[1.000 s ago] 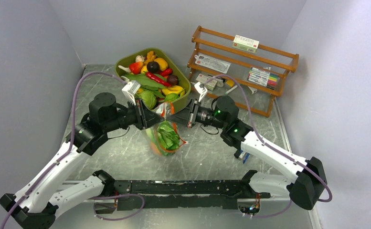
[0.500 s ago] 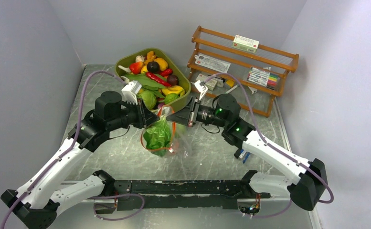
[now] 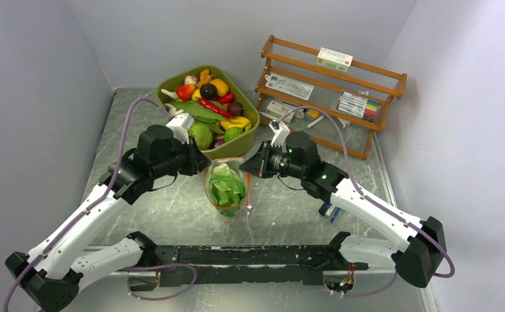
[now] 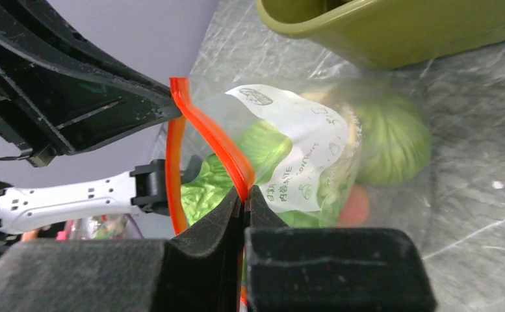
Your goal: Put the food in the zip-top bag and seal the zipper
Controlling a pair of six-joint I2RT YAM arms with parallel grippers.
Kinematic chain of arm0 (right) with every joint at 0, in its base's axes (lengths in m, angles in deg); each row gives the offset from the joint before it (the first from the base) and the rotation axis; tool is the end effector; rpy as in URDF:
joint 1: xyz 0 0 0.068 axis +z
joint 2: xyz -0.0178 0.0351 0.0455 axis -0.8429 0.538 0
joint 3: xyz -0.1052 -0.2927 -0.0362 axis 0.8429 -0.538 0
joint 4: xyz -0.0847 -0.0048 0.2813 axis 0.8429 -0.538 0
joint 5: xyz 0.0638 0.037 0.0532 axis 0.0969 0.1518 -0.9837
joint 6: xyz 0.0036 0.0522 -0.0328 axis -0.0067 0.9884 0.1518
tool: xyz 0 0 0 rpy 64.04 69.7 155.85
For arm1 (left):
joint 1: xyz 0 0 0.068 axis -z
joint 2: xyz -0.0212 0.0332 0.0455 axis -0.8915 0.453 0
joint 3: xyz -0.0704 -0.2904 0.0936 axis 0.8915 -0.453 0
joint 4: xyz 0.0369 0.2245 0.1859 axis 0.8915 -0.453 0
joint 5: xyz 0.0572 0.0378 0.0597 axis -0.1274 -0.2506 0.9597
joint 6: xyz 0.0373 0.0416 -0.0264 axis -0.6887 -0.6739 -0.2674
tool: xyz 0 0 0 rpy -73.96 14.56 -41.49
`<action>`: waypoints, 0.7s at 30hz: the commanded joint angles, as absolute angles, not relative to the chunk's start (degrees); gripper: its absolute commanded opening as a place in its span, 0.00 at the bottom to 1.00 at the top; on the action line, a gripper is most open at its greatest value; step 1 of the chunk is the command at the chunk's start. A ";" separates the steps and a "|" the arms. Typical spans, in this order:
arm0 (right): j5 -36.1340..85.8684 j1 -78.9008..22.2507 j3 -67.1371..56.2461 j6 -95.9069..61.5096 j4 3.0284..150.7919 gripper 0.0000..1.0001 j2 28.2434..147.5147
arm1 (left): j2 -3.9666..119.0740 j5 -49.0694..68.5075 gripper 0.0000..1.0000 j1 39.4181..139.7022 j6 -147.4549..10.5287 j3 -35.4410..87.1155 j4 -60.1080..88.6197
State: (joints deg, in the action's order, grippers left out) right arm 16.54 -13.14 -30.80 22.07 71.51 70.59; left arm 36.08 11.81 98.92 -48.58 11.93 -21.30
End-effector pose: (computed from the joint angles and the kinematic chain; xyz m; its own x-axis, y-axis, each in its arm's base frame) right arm 0.1932 0.2066 0.3410 -0.7832 0.2033 -0.5876 -0.4224 0.5195 0.7428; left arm 0.1748 -0.1324 0.3827 -0.6802 -0.1487 -0.7178 0.3558 0.7892 -0.5006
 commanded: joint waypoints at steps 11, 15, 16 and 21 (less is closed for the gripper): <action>28.69 -13.23 -28.67 11.76 61.66 0.00 66.52 | 35.21 0.14 0.07 99.14 -45.85 13.72 -11.20; 18.13 -13.24 -26.54 15.09 66.57 0.00 64.80 | 36.84 0.79 0.07 99.18 -46.98 15.82 -13.63; 15.81 -13.24 -26.46 16.93 68.60 0.00 63.99 | 37.11 1.62 0.07 99.14 -47.60 16.48 -14.52; 20.91 -13.23 -24.57 15.93 64.22 0.00 61.98 | 38.17 13.79 0.43 99.18 -53.06 21.11 -20.68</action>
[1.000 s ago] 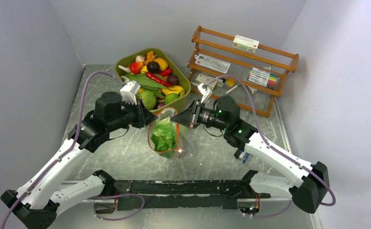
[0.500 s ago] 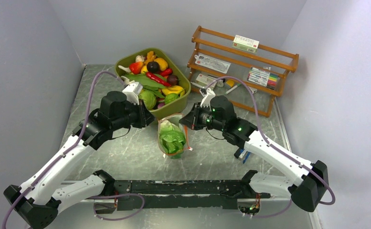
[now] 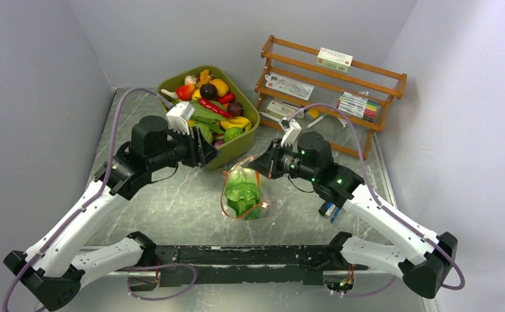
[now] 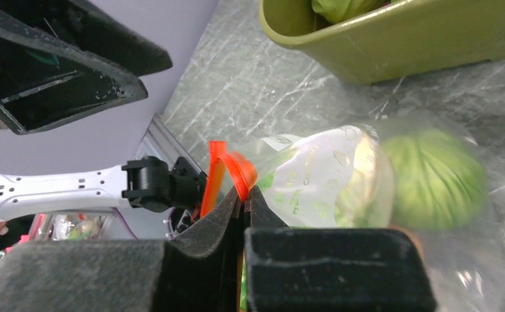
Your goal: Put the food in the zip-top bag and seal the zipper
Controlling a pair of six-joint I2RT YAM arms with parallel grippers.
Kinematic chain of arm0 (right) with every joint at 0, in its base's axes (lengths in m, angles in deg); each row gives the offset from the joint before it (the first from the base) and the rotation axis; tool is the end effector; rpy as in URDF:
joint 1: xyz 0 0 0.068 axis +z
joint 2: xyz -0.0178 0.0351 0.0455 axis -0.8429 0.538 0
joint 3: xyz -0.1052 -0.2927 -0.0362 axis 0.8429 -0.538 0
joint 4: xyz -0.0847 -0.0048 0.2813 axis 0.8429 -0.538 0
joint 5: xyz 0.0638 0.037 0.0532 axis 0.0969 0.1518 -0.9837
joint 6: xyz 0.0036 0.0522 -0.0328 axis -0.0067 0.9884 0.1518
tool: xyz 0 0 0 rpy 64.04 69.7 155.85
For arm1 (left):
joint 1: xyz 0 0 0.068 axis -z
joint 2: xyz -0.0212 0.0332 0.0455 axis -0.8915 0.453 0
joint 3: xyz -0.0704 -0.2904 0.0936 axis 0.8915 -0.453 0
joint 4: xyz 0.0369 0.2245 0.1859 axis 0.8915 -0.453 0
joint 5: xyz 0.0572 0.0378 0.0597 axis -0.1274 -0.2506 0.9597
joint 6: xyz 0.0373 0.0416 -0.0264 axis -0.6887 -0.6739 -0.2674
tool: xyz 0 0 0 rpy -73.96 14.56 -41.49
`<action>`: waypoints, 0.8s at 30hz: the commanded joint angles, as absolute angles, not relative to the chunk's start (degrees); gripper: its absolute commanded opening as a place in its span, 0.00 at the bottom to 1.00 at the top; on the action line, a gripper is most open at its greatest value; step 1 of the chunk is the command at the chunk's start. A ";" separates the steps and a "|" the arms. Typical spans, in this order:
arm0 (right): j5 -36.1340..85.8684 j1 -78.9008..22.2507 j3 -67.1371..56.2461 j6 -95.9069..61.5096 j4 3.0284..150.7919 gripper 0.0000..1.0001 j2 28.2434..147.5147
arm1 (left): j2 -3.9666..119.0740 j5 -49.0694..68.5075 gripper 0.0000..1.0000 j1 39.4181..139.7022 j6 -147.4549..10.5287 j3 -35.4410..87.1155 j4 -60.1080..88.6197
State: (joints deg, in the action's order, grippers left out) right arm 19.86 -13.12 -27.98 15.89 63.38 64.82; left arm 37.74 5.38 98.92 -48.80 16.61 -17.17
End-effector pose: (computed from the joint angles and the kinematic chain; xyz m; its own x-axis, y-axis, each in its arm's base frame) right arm 0.1749 0.1852 0.3694 -0.7115 0.1800 -0.6793 -0.4869 0.5707 0.6612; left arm 0.1785 -0.1414 0.4160 -0.6408 -0.1614 -0.7505 0.4717 0.6886 -0.5508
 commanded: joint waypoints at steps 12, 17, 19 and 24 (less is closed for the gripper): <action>24.85 -13.23 -28.23 14.52 61.48 0.00 55.81 | 54.55 22.14 0.99 91.87 -67.29 35.07 -25.36; 25.09 -13.24 -29.13 13.72 60.89 0.00 53.90 | 64.10 22.23 0.94 88.22 -72.27 42.37 -22.49; 25.13 -13.24 -28.85 12.97 60.26 0.00 53.69 | 68.75 19.82 0.87 86.66 -72.88 45.62 -21.25; 25.92 -13.23 -29.37 12.20 59.56 0.00 53.08 | 79.03 19.99 0.78 85.47 -75.56 53.65 -18.98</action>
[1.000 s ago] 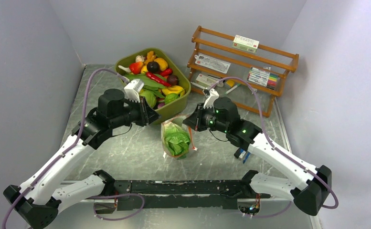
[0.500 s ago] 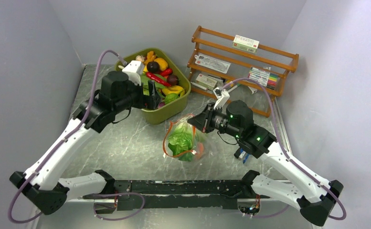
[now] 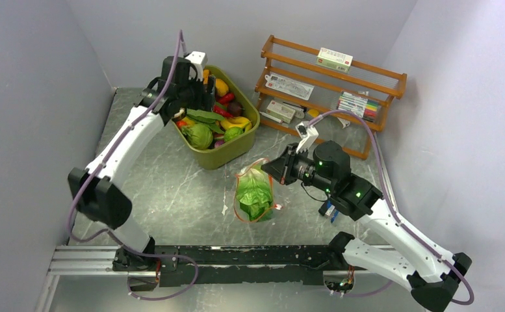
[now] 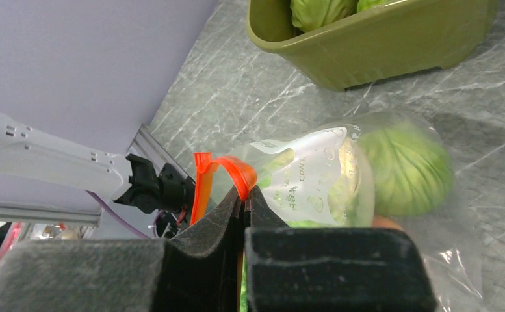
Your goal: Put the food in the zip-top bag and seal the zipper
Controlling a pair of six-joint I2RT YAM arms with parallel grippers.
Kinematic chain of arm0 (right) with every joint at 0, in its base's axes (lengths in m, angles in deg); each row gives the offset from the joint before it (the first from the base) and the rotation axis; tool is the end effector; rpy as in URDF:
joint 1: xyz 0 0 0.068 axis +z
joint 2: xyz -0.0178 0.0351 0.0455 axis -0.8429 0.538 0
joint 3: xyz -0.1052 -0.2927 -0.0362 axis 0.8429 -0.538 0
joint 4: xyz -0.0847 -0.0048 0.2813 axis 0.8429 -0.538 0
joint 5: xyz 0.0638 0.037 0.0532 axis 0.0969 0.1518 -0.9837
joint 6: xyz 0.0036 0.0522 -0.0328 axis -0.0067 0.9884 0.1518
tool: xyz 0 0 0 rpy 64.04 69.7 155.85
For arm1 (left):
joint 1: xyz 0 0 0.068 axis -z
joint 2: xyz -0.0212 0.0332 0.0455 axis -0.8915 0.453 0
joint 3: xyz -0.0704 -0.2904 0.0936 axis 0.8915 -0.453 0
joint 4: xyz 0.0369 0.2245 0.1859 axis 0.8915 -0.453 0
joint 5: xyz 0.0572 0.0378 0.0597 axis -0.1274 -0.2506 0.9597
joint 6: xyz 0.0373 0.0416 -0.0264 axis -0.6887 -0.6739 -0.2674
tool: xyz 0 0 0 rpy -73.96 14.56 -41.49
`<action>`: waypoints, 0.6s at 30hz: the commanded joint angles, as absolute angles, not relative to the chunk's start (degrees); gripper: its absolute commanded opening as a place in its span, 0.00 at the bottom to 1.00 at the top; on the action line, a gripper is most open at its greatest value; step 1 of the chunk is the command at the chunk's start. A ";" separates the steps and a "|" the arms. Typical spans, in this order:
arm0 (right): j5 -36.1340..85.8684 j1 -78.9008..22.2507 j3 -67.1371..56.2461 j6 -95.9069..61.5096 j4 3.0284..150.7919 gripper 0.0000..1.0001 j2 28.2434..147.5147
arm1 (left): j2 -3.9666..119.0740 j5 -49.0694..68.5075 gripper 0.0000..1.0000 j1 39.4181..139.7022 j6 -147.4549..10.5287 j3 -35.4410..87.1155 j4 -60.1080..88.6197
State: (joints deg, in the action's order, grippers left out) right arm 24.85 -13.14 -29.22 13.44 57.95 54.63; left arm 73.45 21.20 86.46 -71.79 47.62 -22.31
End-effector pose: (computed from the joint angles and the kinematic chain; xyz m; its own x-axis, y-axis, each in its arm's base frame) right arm 0.1424 0.1477 0.3872 -0.6290 0.2283 -0.7432 -0.5061 0.6054 0.6143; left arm 0.3733 -0.1586 0.4282 -0.5294 0.0729 -0.8452 0.2796 0.9556 -0.0927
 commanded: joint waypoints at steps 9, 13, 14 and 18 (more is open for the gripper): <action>25.36 -13.23 -28.96 12.92 59.49 0.00 53.44 | 93.86 16.69 1.00 81.38 -77.86 65.57 -16.94; 26.54 -13.24 -29.05 13.72 58.76 0.00 52.64 | 96.75 15.36 0.99 79.85 -79.00 67.54 -15.51; 26.66 -13.24 -28.97 13.84 58.56 0.00 52.60 | 97.02 14.65 0.99 79.58 -79.53 67.54 -14.93; 26.46 -13.23 -28.92 14.57 58.49 0.00 52.80 | 99.92 14.20 1.00 79.41 -81.02 70.16 -16.38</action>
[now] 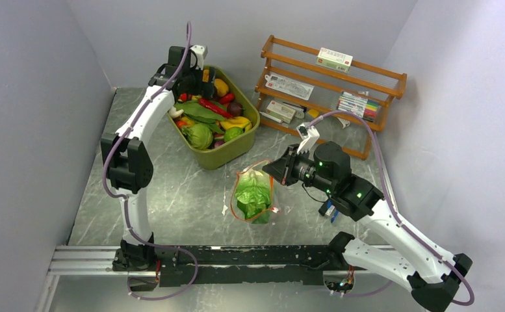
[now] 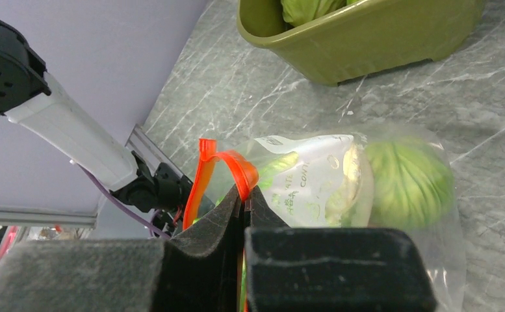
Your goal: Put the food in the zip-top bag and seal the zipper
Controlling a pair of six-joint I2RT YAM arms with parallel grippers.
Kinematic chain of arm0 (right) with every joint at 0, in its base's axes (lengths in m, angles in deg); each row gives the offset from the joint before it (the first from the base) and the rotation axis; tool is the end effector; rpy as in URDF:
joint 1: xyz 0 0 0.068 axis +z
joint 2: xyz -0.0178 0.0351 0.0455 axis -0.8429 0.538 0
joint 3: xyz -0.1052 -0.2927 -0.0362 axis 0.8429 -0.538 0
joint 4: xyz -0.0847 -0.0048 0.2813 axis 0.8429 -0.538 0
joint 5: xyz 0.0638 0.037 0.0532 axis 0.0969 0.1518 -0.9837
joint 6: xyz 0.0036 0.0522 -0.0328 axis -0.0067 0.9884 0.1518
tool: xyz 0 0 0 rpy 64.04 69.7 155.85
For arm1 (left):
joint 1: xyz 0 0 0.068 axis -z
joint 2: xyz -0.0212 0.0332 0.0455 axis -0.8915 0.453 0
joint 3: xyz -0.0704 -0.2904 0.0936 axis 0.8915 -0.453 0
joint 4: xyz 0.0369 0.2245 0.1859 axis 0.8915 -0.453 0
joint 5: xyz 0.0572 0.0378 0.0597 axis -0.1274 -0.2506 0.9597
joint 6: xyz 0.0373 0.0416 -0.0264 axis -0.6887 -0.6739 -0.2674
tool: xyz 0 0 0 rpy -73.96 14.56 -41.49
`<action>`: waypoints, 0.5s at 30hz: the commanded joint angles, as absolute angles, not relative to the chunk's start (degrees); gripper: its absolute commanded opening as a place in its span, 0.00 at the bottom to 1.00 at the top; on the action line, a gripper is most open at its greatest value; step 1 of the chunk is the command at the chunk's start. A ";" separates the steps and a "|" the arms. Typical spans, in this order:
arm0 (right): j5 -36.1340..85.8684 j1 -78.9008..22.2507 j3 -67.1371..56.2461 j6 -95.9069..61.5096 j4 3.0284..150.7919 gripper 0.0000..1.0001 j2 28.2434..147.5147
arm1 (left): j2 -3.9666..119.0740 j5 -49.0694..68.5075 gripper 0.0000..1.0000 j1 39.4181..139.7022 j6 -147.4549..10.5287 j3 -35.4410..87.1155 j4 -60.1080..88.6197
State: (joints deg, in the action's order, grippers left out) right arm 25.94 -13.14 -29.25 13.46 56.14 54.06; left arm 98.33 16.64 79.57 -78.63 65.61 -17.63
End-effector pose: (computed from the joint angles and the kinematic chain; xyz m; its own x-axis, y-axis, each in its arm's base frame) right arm 0.1404 0.1446 0.3851 -0.6340 0.2258 -0.7396 -0.4872 0.6262 0.6087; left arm 0.5152 -0.1537 0.3594 -0.5438 0.1354 -0.8282 0.2893 0.9566 -0.0336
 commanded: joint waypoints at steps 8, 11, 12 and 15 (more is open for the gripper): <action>27.86 -13.23 -28.39 15.27 56.41 0.00 51.47 | 102.67 9.61 0.91 79.41 -80.60 70.50 -14.57; 27.99 -13.24 -28.84 15.61 56.01 0.00 50.93 | 104.23 9.16 0.88 79.41 -80.08 71.15 -14.84; 27.87 -13.24 -29.05 15.74 56.10 0.00 50.71 | 104.77 9.45 0.88 79.41 -80.05 71.39 -14.91; 28.10 -13.24 -29.22 15.65 55.75 0.00 50.32 | 105.26 9.68 0.85 79.41 -79.69 71.00 -13.59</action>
